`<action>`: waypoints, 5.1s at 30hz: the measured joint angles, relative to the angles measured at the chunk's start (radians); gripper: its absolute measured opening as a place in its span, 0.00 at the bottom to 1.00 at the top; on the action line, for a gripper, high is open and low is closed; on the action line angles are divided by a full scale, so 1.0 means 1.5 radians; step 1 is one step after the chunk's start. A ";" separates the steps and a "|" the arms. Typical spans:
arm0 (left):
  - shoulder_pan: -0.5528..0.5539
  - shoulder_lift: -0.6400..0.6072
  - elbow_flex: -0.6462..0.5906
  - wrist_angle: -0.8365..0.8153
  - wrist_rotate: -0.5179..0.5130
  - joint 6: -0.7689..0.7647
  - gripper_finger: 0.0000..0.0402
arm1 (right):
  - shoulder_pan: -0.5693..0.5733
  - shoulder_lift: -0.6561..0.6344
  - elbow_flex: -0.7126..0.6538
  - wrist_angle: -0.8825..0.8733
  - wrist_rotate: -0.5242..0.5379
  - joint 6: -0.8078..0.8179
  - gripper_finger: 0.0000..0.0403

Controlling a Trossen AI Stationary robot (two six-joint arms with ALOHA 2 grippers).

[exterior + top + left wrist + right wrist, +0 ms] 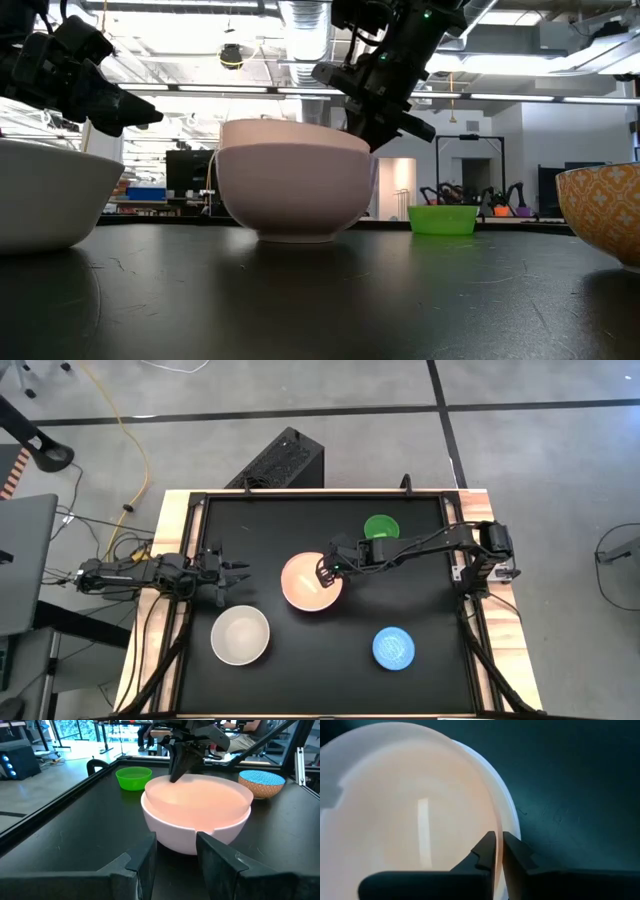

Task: Nest bowls inside each other
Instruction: Stack the pink bowl on the white bowl, then stack the grey bowl on the pink bowl

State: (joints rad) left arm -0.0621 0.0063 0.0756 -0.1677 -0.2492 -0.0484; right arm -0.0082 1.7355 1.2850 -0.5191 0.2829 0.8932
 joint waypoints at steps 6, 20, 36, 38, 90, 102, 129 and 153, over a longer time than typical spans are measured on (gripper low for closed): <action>0.000 0.000 0.000 0.000 0.000 0.000 0.32 | 0.000 0.000 0.000 -0.007 0.000 -0.005 0.14; 0.000 0.000 0.000 0.000 0.000 0.000 0.32 | -0.009 0.000 0.042 -0.061 -0.002 -0.037 0.15; 0.000 0.000 0.000 0.000 0.000 0.000 0.32 | -0.018 -0.011 0.044 -0.075 -0.031 -0.058 0.51; 0.000 0.000 0.000 0.000 0.000 0.000 0.32 | -0.022 -0.016 0.044 -0.076 -0.030 -0.055 0.54; 0.000 0.000 0.000 0.000 0.001 0.000 0.32 | 0.078 0.067 0.101 0.044 0.300 -0.114 0.01; 0.000 0.000 0.000 0.000 0.001 0.000 0.32 | 0.158 0.123 0.131 0.471 -0.051 -0.451 0.01; 0.000 0.001 0.000 0.000 0.001 0.000 0.32 | 0.213 0.495 0.675 -0.003 -0.175 -0.816 0.42; 0.000 0.001 0.000 0.000 0.000 0.000 0.32 | 0.202 0.494 0.632 -0.017 -0.100 -1.009 0.39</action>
State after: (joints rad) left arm -0.0623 0.0082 0.0757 -0.1677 -0.2493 -0.0483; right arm 0.2948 2.4767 2.2333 -0.5441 0.1321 -0.6197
